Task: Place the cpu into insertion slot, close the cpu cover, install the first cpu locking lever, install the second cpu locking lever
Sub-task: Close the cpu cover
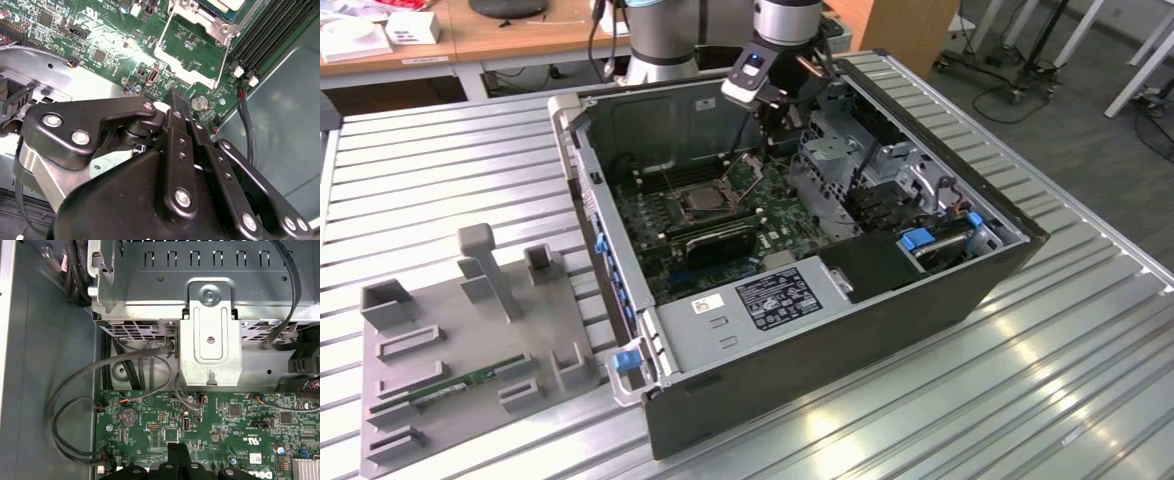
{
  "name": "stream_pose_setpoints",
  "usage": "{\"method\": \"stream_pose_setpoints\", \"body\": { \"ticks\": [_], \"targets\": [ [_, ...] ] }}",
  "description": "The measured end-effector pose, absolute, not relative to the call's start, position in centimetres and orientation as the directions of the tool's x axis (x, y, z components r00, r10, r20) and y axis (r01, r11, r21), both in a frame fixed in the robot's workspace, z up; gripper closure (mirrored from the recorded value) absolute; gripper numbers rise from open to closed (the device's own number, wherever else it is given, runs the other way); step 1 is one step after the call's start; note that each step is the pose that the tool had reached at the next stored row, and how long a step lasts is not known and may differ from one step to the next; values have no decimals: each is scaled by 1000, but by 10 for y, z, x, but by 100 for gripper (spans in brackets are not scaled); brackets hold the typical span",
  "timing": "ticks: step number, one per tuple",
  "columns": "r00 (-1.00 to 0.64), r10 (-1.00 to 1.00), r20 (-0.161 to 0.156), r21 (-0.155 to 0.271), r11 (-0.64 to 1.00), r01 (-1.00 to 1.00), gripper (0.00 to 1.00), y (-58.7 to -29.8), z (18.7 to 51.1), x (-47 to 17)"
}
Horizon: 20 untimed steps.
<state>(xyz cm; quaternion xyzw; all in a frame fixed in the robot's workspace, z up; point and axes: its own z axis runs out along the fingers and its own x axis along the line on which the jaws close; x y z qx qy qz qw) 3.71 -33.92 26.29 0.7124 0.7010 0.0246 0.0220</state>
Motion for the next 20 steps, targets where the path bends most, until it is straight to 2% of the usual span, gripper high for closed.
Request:
{"method": "stream_pose_setpoints", "body": {
  "ticks": [20],
  "targets": [
    [16, 1000, 2, 66, -16, 998, 89, -339, 245, 39]
  ]
}}
